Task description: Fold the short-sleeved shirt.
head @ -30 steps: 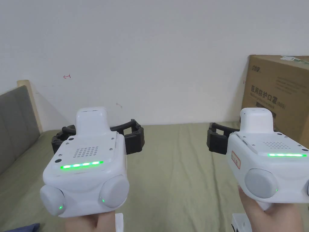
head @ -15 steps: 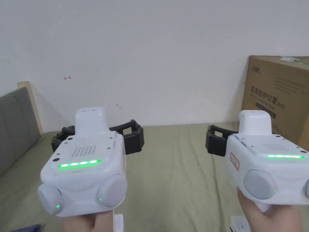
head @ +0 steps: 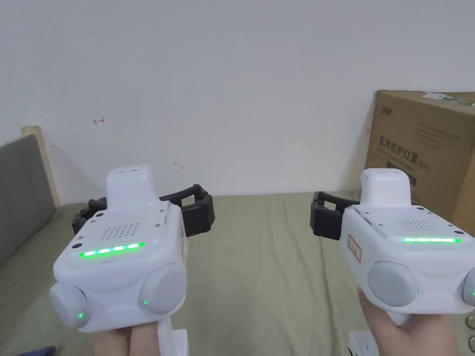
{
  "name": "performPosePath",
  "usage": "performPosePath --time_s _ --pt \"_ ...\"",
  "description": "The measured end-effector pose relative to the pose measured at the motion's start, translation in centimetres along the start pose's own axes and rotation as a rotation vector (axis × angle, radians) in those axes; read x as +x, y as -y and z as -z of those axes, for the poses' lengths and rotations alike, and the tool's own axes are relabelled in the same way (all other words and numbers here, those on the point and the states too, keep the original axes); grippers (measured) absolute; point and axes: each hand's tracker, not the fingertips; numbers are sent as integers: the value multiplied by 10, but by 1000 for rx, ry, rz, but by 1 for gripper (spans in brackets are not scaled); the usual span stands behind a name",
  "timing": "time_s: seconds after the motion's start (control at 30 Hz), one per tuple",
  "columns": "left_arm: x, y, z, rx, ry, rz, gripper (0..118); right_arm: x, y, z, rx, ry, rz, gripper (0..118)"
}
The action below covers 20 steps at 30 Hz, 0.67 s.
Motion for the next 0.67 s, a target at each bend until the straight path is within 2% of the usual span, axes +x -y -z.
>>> performPosePath --time_s 0.17,0.33,0.47,0.67 --pt "1 1 -1 -11 28 -11 118 1 2 0 -13 2 4 98" --pt "11 5 -2 -16 15 46 118 2 2 1 -24 5 7 98" --pt "13 6 -6 -10 70 17 118 4 0 -2 -22 0 30 98" --pt "17 4 -7 -10 68 29 118 6 -1 -4 -20 7 18 98"
